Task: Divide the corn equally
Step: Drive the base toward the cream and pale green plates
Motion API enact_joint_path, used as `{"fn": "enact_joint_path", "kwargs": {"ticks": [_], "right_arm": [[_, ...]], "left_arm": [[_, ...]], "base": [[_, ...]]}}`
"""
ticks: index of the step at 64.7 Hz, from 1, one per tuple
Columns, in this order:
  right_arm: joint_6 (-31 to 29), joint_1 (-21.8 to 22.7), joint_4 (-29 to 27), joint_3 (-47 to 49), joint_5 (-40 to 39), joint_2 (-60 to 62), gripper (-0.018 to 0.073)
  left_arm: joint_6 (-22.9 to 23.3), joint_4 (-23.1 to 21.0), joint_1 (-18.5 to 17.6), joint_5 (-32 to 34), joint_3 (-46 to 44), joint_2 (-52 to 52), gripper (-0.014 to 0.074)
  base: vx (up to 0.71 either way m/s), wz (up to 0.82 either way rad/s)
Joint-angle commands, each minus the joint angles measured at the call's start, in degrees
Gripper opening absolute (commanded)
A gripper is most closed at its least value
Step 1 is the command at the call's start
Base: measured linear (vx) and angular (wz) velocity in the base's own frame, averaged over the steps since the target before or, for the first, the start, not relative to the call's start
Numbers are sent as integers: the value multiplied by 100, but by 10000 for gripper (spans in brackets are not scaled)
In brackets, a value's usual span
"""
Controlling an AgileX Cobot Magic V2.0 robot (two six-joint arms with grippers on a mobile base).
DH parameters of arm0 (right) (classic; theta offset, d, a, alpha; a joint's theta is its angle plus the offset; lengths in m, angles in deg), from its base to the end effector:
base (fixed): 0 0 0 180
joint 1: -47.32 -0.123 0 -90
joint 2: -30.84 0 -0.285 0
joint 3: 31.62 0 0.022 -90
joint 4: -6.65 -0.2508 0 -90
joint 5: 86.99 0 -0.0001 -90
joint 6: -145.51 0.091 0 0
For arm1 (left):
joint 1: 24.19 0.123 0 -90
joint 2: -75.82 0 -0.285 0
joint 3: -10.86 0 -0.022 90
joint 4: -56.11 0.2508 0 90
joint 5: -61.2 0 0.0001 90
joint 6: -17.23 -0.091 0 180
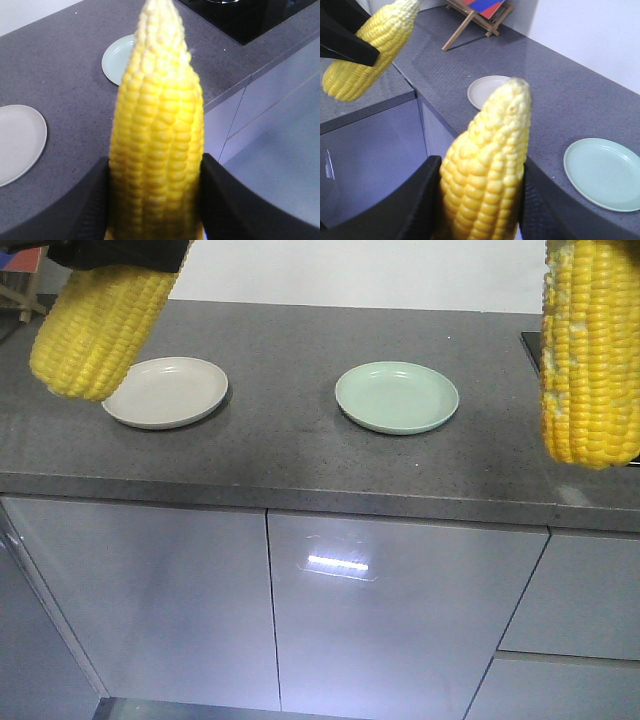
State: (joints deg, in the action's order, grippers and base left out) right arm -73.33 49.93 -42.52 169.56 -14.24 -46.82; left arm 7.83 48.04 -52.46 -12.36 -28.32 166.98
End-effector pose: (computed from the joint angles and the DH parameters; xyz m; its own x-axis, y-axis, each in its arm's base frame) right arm 0.1926 0.0571 0.5257 -0.2851 -0.2225 -0.9323 -0.7273 0.6838 0.0592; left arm 0.2261 -0.1355 0.5275 -0.4361 0.3736 -0.8187 0.6247 0.7805 0.0234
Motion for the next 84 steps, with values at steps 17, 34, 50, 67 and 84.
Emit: {"fn": "enact_joint_path", "kwargs": {"ticks": [17, 34, 50, 67, 84], "right_arm": [[-30, 19, -267, 141, -212, 87, -4], [-30, 19, -267, 141, -212, 87, -4], [-30, 19, -267, 141, -212, 87, -4], [-30, 19, -267, 141, -212, 87, -4], [-30, 19, -267, 141, -212, 87, -4]], "left_arm": [[55, -76, 7, 189, -159, -155, -8], [55, -76, 7, 189, -159, -155, -8], [55, -76, 7, 189, -159, -155, -8], [55, -76, 7, 189, -159, -155, -8], [55, -76, 7, 189, -159, -155, -8]], "base": [[17, -12], [16, -11], [15, -12], [15, -11], [15, -9]]}}
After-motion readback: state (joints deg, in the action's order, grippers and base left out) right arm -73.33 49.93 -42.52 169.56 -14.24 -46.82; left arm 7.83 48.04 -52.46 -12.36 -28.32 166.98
